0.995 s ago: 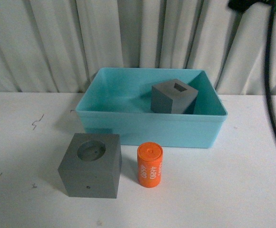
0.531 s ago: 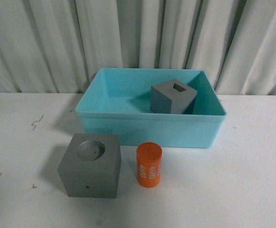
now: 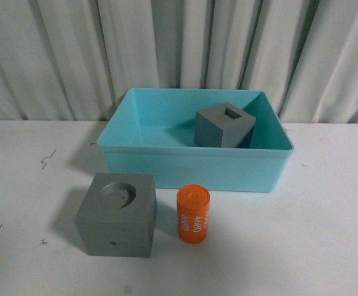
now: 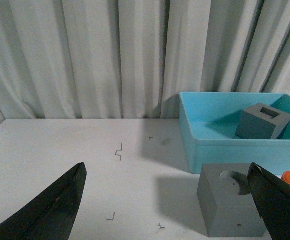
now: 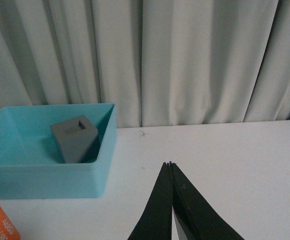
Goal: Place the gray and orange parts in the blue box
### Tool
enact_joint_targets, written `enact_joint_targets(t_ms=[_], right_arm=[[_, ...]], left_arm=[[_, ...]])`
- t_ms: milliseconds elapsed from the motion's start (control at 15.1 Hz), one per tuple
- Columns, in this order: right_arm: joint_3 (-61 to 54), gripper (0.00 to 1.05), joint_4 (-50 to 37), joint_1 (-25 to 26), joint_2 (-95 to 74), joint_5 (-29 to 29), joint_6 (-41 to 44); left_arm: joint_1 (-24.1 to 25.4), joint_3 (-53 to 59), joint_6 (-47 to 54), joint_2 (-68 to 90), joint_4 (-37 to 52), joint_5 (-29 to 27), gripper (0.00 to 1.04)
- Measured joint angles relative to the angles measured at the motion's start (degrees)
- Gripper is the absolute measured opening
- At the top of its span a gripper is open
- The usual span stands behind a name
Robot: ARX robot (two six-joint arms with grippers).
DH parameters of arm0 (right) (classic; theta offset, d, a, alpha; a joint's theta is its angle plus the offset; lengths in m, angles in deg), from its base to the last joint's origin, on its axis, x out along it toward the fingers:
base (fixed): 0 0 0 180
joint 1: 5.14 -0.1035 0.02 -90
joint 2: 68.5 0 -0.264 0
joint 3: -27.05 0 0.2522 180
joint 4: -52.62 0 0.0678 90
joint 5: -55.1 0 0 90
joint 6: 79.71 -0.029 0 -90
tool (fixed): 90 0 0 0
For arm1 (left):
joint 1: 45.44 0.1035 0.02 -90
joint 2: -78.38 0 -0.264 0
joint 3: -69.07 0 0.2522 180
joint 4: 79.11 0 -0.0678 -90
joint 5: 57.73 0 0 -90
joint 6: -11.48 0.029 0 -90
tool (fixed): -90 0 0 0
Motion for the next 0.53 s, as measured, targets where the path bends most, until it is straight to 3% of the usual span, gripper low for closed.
enact_joint_targets(t_ms=[265,332,531], right_arm=[[-2.03,0.02,4.98,0.00,6.88,0.00,0.00],[-3.37,0.02,2.12,0.00,7.23,0.00,0.00],[-4.35,0.02,7.65,0.00,12.39,0.00,0.04]], left_arm=[[0.00,0.00,0.00,0.00,0.00,0.00,0.98],[0.00,0.00,0.00,0.00,0.00,0.00,0.98],[0.00,0.00,0.00,0.00,-0.02,0.00,0.98]])
